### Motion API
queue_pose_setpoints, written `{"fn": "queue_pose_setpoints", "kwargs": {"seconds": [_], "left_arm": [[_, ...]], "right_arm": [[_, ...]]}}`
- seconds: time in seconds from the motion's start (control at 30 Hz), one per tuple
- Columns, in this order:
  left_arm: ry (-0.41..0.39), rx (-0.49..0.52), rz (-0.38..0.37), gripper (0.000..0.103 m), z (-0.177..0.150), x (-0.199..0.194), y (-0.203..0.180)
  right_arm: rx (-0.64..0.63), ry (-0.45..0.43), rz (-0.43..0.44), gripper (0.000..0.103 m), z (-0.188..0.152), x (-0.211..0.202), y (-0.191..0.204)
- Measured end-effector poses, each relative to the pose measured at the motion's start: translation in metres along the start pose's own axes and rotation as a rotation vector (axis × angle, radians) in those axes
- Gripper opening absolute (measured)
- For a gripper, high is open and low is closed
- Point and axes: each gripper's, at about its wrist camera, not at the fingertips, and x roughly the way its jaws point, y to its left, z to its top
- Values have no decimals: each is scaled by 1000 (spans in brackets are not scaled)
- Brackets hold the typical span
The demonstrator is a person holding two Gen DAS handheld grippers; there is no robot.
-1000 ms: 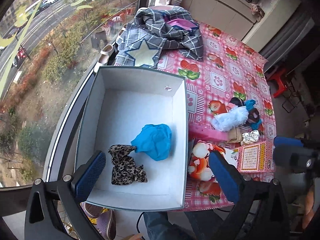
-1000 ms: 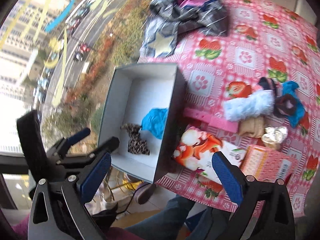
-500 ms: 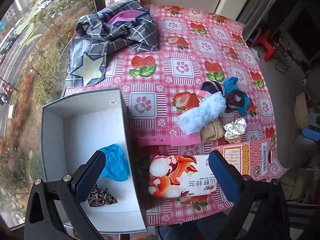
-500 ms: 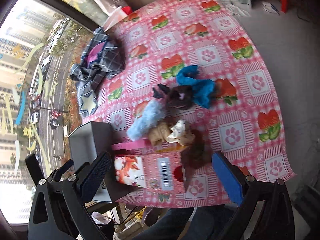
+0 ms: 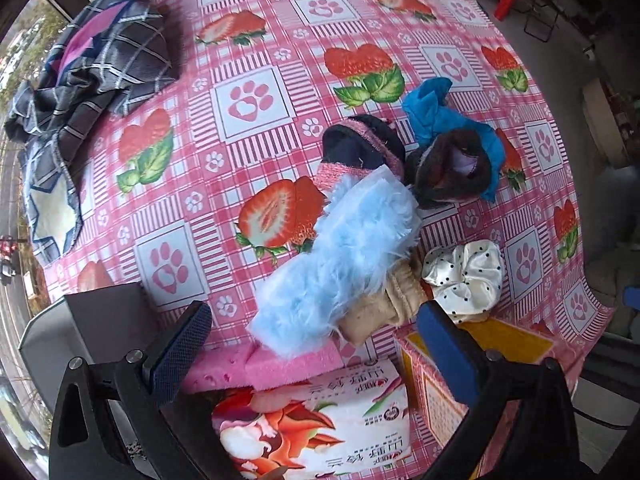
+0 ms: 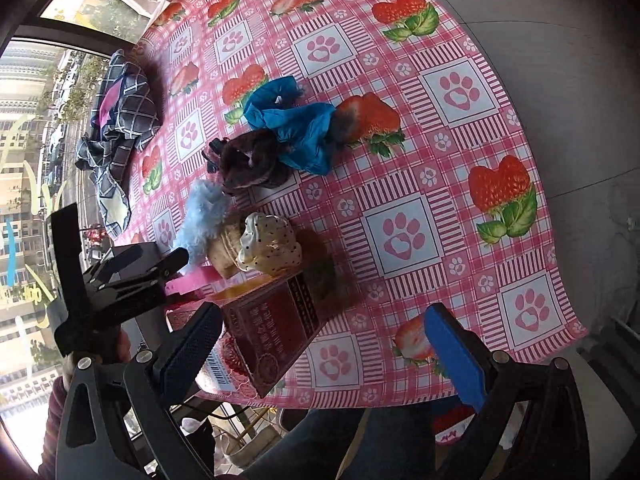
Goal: Organize soft objects
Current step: 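Grasp the fluffy light-blue item with the left tool while the right tool grasps the dark knit hat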
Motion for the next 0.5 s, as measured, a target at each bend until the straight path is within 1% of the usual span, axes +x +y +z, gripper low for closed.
{"fn": "queue_pose_setpoints", "kwargs": {"seconds": [0.13,0.17,0.2,0.27,0.3,0.37,0.43,0.47,0.5], "left_arm": [[59,-40,-20,102,11,24,6],[68,-55,-15,98,12,28,9],[75,-68,-10,93,13,31,11],[112,-79,-9,67,16,41,14],[137,-83,-6,61,18,46,15],[179,-76,-30,43,18,57,15],[174,-77,-36,39,17,58,15],[162,-86,-40,36,16,57,17],[150,-103,-46,34,16,56,20]], "right_arm": [[-23,30,-13,101,18,15,-1],[-29,34,-19,101,22,18,0],[-36,41,-27,101,28,22,1],[-51,57,-35,101,39,30,4],[-59,64,-40,101,44,34,6],[-85,76,-48,101,54,42,12],[-119,77,-58,101,63,48,22],[-144,75,-67,101,67,51,28],[-182,73,-78,101,72,55,38]]}}
